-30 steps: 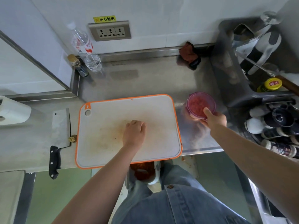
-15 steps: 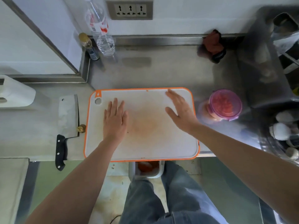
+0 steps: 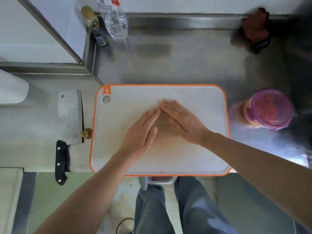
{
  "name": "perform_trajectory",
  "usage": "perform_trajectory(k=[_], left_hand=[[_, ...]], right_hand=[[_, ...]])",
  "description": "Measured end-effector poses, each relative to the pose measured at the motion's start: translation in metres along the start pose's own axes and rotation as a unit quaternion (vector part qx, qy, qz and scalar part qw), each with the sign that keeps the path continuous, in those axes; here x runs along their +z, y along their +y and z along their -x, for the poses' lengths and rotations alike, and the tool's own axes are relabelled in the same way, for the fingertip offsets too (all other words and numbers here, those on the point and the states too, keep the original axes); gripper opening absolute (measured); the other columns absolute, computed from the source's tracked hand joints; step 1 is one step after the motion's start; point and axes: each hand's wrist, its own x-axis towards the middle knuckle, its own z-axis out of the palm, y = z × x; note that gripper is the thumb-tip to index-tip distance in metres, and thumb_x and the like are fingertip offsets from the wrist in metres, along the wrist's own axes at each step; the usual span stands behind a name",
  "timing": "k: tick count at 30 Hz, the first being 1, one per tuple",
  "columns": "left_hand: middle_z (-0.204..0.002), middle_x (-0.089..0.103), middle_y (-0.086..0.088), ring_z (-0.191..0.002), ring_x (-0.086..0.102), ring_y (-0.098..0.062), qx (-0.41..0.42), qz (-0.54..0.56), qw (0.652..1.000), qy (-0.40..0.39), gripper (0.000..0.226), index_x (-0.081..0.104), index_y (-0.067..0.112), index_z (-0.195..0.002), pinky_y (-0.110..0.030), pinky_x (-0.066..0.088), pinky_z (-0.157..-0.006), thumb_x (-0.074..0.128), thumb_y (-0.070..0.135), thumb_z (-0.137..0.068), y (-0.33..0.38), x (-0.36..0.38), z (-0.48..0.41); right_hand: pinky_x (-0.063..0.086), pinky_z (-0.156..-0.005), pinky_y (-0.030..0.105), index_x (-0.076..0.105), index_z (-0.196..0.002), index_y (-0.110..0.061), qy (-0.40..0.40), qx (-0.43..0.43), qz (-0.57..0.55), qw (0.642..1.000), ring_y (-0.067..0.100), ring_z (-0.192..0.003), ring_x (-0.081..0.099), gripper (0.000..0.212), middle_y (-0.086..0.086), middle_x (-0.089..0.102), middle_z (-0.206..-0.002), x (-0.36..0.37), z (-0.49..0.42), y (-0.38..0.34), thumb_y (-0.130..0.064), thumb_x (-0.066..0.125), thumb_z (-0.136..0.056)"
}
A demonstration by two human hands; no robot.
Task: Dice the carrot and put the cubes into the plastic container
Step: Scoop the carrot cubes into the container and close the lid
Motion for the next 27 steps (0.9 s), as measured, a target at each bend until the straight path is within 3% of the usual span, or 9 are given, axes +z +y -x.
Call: perform_trajectory(k=[3, 5, 9, 12, 16, 20, 23, 25, 27], left_hand=[[-0.154, 0.033, -0.005, -0.145, 0.025, -0.017, -0.004, -0.013, 0.998, 0.06, 0.053, 0.035, 0.008, -0.147, -0.035, 0.018, -0.12, 0.027, 0.03, -0.1, -0.008, -0.011, 0.015], [-0.158, 0.026, -0.007, -0.149, 0.013, -0.02, -0.044, -0.1, 0.989, 0.095, 0.054, 0.036, 0.006, -0.147, -0.043, 0.008, -0.122, 0.022, 0.03, -0.101, -0.022, -0.017, 0.007], [-0.161, 0.008, -0.011, -0.149, -0.001, -0.019, -0.137, -0.168, 0.975, 0.055, 0.069, 0.018, 0.002, -0.152, -0.039, -0.003, -0.121, 0.007, 0.043, -0.098, -0.026, -0.006, 0.002], [-0.161, 0.01, -0.014, -0.149, 0.0, -0.021, -0.065, -0.177, 0.982, 0.004, 0.068, 0.015, 0.001, -0.151, -0.04, 0.002, -0.121, 0.005, 0.045, -0.1, -0.004, 0.018, 0.025], [-0.16, 0.013, -0.012, -0.15, 0.001, -0.018, 0.028, -0.104, 0.994, -0.021, 0.063, 0.019, 0.001, -0.151, -0.032, 0.002, -0.122, 0.01, 0.041, -0.103, 0.022, 0.025, 0.06], [-0.161, 0.006, -0.011, -0.15, 0.001, -0.022, -0.139, -0.113, 0.977, 0.114, 0.065, 0.014, 0.001, -0.152, -0.037, -0.004, -0.121, 0.012, 0.039, -0.1, -0.008, 0.003, 0.061], [-0.161, 0.002, -0.014, -0.149, -0.005, -0.023, -0.271, -0.14, 0.943, 0.13, 0.074, 0.008, 0.0, -0.152, -0.043, -0.004, -0.121, 0.0, 0.048, -0.096, -0.017, 0.003, 0.063], [-0.161, -0.001, -0.014, -0.149, -0.007, -0.023, -0.259, -0.146, 0.949, 0.104, 0.078, 0.005, 0.001, -0.152, -0.042, -0.005, -0.121, -0.009, 0.051, -0.095, -0.003, 0.018, 0.064], [-0.162, -0.002, -0.011, -0.149, -0.008, -0.021, -0.207, -0.133, 0.966, 0.076, 0.078, 0.005, 0.005, -0.153, -0.04, -0.006, -0.121, -0.017, 0.051, -0.094, 0.017, 0.033, 0.063]], right_hand=[[0.043, -0.103, 0.041, 0.054, -0.132, -0.003, 0.033, -0.029, -0.038, 0.998, 0.027, -0.121, 0.056, 0.041, 0.011, 0.061, -0.128, -0.017, 0.012, 0.0, -0.015, 0.035, -0.098], [0.031, -0.114, 0.038, 0.053, -0.134, -0.003, 0.049, 0.002, -0.029, 0.998, 0.025, -0.132, 0.047, 0.044, 0.012, 0.053, -0.139, -0.019, -0.002, 0.004, -0.017, 0.034, -0.097], [0.004, -0.121, 0.043, 0.023, -0.151, -0.004, -0.016, 0.064, 0.086, 0.994, 0.022, -0.149, 0.009, 0.062, 0.01, 0.017, -0.159, -0.002, -0.022, 0.01, -0.037, 0.017, -0.098], [0.004, -0.12, 0.045, 0.02, -0.151, -0.003, -0.074, -0.014, 0.119, 0.99, 0.021, -0.149, 0.007, 0.062, 0.009, 0.015, -0.16, 0.012, 0.009, 0.0, -0.039, 0.012, -0.102], [0.011, -0.122, 0.041, 0.016, -0.151, 0.001, -0.075, -0.049, 0.001, 0.996, 0.021, -0.149, 0.009, 0.055, 0.013, 0.013, -0.16, 0.007, 0.058, -0.026, -0.024, 0.024, -0.102], [0.001, -0.121, 0.041, 0.015, -0.15, 0.003, 0.1, 0.12, -0.007, 0.988, 0.025, -0.149, 0.004, 0.059, 0.016, 0.01, -0.16, 0.003, 0.06, -0.016, -0.027, 0.023, -0.1], [-0.01, -0.12, 0.032, 0.005, -0.151, 0.0, 0.112, 0.255, 0.064, 0.958, 0.02, -0.148, -0.007, 0.073, 0.014, 0.0, -0.161, 0.021, 0.057, -0.02, -0.048, 0.003, -0.097], [-0.008, -0.12, 0.033, 0.001, -0.152, -0.004, 0.08, 0.214, 0.065, 0.971, 0.019, -0.148, -0.009, 0.076, 0.01, -0.005, -0.161, 0.04, 0.057, -0.039, -0.053, -0.008, -0.095], [-0.003, -0.122, 0.036, 0.004, -0.152, -0.005, 0.048, 0.13, -0.009, 0.99, 0.015, -0.149, -0.004, 0.07, 0.007, -0.001, -0.161, 0.053, 0.055, -0.062, -0.05, -0.003, -0.099]])
